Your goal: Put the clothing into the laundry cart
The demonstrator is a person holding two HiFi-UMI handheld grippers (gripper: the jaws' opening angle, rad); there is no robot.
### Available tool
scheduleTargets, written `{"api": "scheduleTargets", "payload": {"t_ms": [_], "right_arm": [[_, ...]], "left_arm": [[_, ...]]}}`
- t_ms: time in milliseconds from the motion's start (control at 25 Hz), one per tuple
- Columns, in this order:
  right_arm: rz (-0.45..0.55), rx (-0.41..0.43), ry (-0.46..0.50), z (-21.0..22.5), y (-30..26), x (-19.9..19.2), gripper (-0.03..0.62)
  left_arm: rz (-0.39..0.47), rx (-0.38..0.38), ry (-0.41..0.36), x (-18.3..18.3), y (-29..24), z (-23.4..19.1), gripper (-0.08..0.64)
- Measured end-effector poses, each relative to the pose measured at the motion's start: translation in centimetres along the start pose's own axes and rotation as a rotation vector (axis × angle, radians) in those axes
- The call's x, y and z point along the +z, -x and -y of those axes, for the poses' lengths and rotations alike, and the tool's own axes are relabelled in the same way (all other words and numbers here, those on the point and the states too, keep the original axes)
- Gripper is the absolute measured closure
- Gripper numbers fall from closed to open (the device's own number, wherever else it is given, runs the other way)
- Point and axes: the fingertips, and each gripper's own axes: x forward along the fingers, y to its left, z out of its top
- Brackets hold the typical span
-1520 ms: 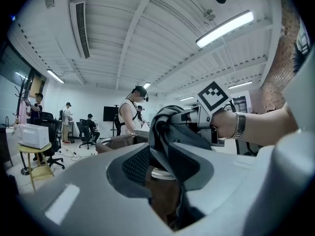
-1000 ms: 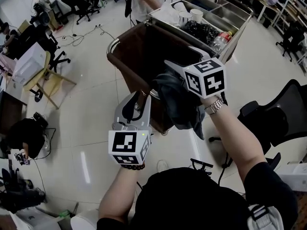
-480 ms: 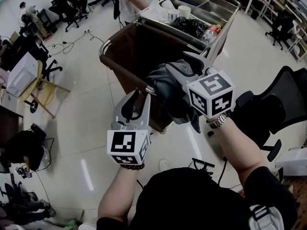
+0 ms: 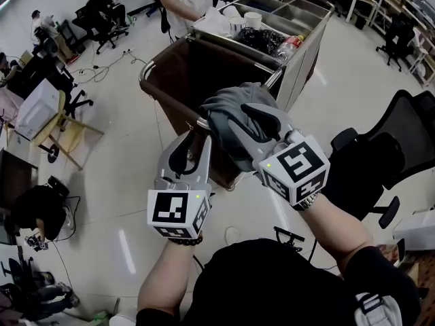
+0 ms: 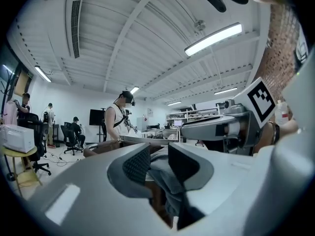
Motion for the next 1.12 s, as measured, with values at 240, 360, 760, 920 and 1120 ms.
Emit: {"api": "scheduleTargets", "payload": {"t_ms": [240, 360, 760, 920, 1120], "right_arm": [[0.008, 0.036, -0.017, -2.2, 5.0, 0.1, 0.515], [0.017, 0.046, -0.017, -2.6, 7.6, -0.2, 0.541], [0.082, 0.093, 0.015, -3.5, 14.4, 0.0, 0.591], [0.062, 0.101, -0.030, -4.1, 16.3, 0.7, 0.592], [0.089, 0.134, 0.002, -3.5, 17.6, -1.1, 0.592]], "left_arm": [[0.002, 0.009, -0.011, 1.2, 1.2, 4.4, 0.464], [0.004, 0.007, -0.017, 1.5, 1.7, 7.1, 0.495], [0.001, -0.011, -0.059, 3.1, 3.2, 15.1, 0.557], [-0.015, -0.006, -0.063, 3.9, 4.1, 16.8, 0.557], [-0.024, 0.002, -0.077, 2.1, 3.9, 18.7, 0.557]]}}
